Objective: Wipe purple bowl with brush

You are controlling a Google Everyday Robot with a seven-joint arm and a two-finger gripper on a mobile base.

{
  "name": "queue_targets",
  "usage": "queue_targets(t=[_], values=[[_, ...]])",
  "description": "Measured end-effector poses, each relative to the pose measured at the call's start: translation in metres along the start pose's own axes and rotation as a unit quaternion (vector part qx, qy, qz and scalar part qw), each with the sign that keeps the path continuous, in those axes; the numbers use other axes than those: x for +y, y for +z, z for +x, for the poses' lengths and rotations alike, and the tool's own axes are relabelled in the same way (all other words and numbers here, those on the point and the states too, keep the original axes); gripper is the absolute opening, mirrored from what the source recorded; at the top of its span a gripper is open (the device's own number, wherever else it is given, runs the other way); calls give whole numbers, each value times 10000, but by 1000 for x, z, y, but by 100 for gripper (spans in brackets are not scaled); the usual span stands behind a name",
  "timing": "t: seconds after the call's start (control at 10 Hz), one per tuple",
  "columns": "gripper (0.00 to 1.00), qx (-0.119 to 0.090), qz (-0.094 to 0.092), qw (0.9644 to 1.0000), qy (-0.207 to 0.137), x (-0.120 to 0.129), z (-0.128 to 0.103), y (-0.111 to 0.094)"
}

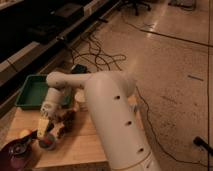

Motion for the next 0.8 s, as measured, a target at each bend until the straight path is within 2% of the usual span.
queue_targets(t=[0.5, 0.8], values=[[0, -15, 46, 10000, -17, 13, 33, -4], [0, -92, 109, 9999, -29, 22, 43, 4]])
